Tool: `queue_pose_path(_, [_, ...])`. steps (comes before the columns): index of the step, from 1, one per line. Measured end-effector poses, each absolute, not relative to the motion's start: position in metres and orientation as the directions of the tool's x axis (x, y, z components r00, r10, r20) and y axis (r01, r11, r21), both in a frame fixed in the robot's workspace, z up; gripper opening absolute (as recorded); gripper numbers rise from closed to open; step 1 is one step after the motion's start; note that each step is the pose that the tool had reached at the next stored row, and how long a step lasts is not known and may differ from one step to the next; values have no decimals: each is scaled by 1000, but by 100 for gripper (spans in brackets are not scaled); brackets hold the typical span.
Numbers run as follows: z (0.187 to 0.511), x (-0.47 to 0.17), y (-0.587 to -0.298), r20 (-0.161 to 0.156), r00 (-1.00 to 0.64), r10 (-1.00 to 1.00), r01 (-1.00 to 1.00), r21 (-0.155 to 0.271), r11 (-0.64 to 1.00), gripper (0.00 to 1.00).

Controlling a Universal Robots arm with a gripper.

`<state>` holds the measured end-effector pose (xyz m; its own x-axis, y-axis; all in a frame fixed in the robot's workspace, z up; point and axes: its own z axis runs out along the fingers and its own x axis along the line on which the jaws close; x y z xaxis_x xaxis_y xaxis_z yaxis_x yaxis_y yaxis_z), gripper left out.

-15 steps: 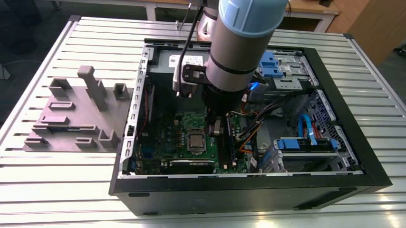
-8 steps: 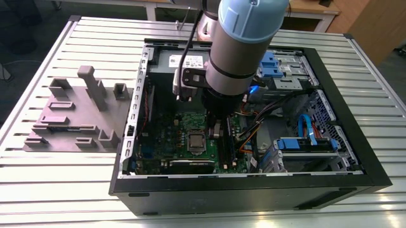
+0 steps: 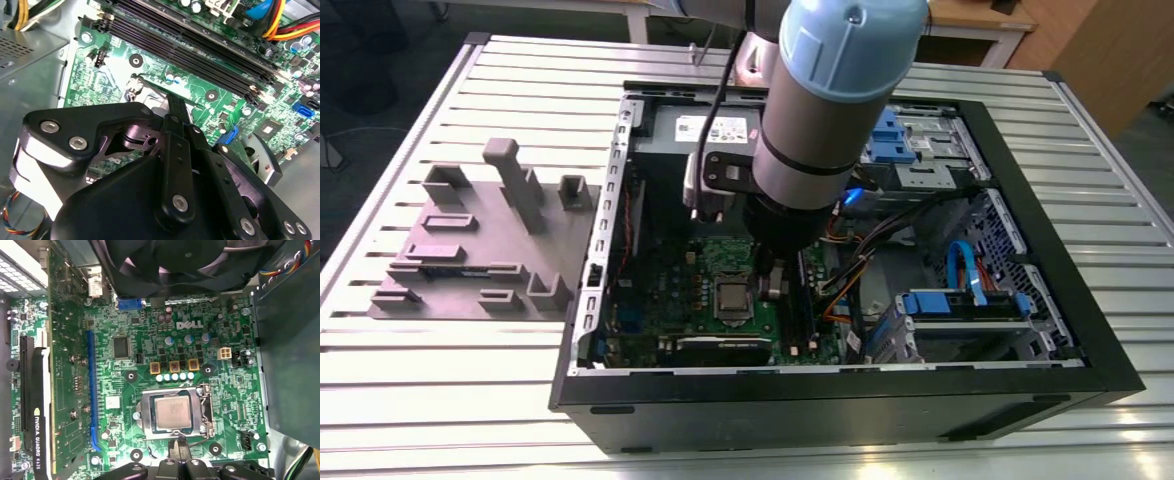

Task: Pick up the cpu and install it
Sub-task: 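Install the first cpu locking lever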

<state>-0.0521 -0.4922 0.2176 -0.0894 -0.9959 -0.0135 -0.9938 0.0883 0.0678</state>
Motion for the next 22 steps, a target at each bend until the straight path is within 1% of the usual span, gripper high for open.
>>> queue_pose_path(16, [216,-50,-505,-13,-89,-996,-994,69,88,11])
queue_pose_path(22, [212,-49,-505,-13,-89,-996,-994,69,87,11])
